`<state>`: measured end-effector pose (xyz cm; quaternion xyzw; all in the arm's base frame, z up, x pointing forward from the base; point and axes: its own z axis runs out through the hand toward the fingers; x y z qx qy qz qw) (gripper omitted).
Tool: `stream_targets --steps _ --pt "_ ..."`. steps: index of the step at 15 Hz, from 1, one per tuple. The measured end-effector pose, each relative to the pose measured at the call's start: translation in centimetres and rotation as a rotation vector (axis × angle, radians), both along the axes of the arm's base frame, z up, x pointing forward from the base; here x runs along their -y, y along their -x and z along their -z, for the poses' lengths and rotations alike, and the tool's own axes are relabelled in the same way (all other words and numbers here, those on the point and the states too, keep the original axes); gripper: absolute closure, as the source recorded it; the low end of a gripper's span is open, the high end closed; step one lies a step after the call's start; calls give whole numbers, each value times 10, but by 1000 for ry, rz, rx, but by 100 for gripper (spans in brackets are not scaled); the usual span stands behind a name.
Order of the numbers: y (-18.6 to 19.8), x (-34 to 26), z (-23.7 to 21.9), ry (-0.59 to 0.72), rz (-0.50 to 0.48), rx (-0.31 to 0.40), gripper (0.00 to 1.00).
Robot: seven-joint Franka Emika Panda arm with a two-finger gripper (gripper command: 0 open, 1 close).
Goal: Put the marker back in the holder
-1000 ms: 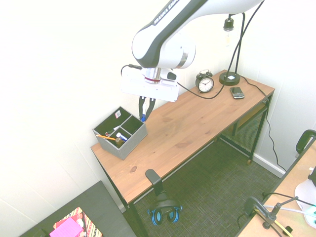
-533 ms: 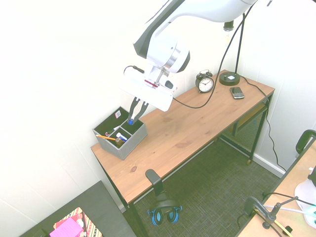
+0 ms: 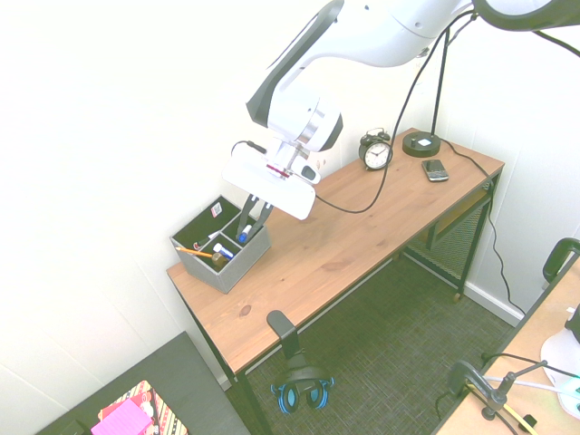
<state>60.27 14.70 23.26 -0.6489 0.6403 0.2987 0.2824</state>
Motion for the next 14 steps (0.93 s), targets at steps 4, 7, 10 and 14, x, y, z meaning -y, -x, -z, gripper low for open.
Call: stream_targets --steps 4,7,10,14 --pt "-8 2 16 -13 -4 12 0" --pt "-13 3 23 -14 -8 18 0" --pt "-19 5 24 -14 -7 29 0" --pt "-21 0 16 18 -58 66 0"
